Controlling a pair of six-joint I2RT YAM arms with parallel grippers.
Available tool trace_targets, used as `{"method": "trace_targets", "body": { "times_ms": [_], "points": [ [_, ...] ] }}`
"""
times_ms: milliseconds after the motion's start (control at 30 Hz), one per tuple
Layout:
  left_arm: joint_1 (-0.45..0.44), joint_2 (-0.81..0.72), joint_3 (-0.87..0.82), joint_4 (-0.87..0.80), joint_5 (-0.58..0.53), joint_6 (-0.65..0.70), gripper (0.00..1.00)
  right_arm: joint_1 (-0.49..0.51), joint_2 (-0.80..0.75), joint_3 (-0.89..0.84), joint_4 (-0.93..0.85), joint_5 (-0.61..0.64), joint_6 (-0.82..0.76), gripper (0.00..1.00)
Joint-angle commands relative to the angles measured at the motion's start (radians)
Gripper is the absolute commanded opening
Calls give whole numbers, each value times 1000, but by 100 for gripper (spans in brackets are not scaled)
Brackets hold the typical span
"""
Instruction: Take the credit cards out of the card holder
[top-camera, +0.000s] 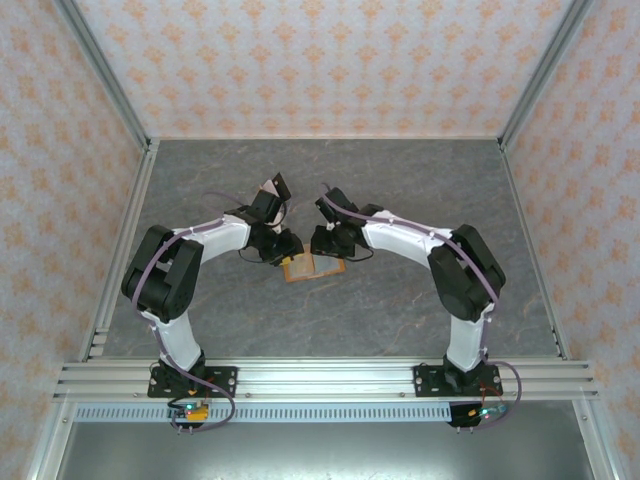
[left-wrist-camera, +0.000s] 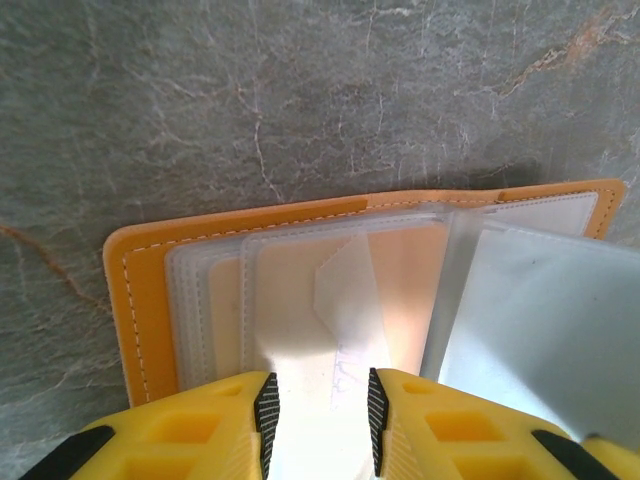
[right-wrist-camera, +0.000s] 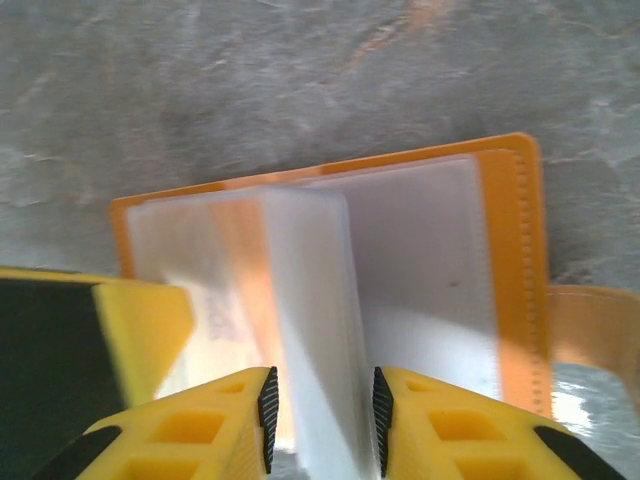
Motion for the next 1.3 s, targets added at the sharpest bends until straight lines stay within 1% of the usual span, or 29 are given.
{"method": "trace_targets", "body": {
  "times_ms": [0,167,367,500,667,800,900,1033,1100,1200,1233,1267],
  "points": [
    [-5,20,12,-33,-44,31,33,-8,-39,-30,62,-60,26,33],
    [-5,9,17,-41,-56,40,33,-15,-45,-40,91,-101,35,35],
    [-3,0,27,-59,-69,55,33,-22,-59,-73,199,-205,68,39],
    [-3,-4,28,-61,-72,55,32,-28,-59,-84,222,-220,85,40],
    [-2,-22,31,-77,-87,57,27,-36,-57,-108,264,-248,106,41],
    [-2,-48,36,-99,-112,63,26,-40,-48,-114,279,-260,111,42],
    [-2,-62,36,-109,-128,68,26,-41,-43,-122,305,-286,119,47],
    [-2,-57,33,-111,-124,68,26,-41,-42,-133,350,-316,138,55],
    [-1,-53,29,-106,-121,65,26,-41,-39,-136,368,-330,144,57],
    [-2,-58,30,-108,-125,65,26,-41,-35,-141,389,-346,156,57],
    [-1,-63,31,-116,-137,70,26,-41,-34,-143,397,-352,159,56],
    [0,-70,33,-124,-156,75,26,-41,-32,-144,402,-354,161,53]
  ]
}}
